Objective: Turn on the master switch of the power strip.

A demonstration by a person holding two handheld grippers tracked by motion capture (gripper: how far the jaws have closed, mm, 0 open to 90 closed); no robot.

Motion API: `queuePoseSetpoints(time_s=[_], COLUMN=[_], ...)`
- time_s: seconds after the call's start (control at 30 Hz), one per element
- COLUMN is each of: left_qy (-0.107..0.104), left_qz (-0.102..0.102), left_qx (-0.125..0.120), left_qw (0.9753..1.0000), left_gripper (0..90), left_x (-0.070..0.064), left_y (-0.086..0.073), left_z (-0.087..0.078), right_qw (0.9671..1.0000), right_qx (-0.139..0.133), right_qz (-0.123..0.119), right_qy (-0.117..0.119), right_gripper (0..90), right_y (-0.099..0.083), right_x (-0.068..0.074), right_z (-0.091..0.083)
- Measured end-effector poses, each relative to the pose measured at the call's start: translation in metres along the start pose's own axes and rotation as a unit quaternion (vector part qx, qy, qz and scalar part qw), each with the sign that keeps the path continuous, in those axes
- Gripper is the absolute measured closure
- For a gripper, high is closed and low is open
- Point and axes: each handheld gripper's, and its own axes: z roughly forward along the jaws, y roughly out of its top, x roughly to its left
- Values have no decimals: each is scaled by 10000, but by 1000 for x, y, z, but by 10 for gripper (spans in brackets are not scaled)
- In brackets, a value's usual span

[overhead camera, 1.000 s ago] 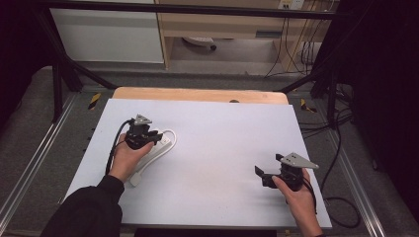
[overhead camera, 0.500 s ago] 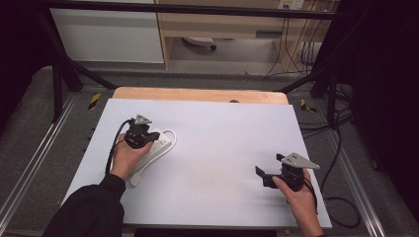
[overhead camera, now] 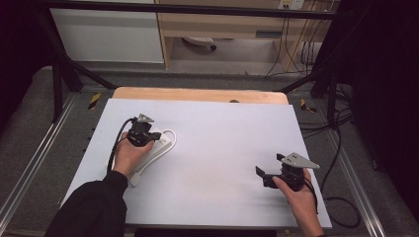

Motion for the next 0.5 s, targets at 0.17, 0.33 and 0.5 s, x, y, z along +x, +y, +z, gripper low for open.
queuePoseSetpoints(time_s=[0.17, 0.33, 0.5], left_qy=[22, 33, 2], left_qz=[51, 65, 61], left_qx=[66, 61, 124], left_qw=[10000, 10000, 9999], left_gripper=[900, 900, 900], left_x=[0, 1, 1], left_y=[1, 2, 1], left_z=[5, 9, 12], right_qw=[10000, 10000, 10000], right_qx=[43, 36, 35], right_qz=[47, 35, 23], right_qy=[18, 14, 9], right_gripper=[43, 43, 43], right_y=[0, 0, 0], right_x=[0, -1, -1], right_z=[-1, -1, -1])
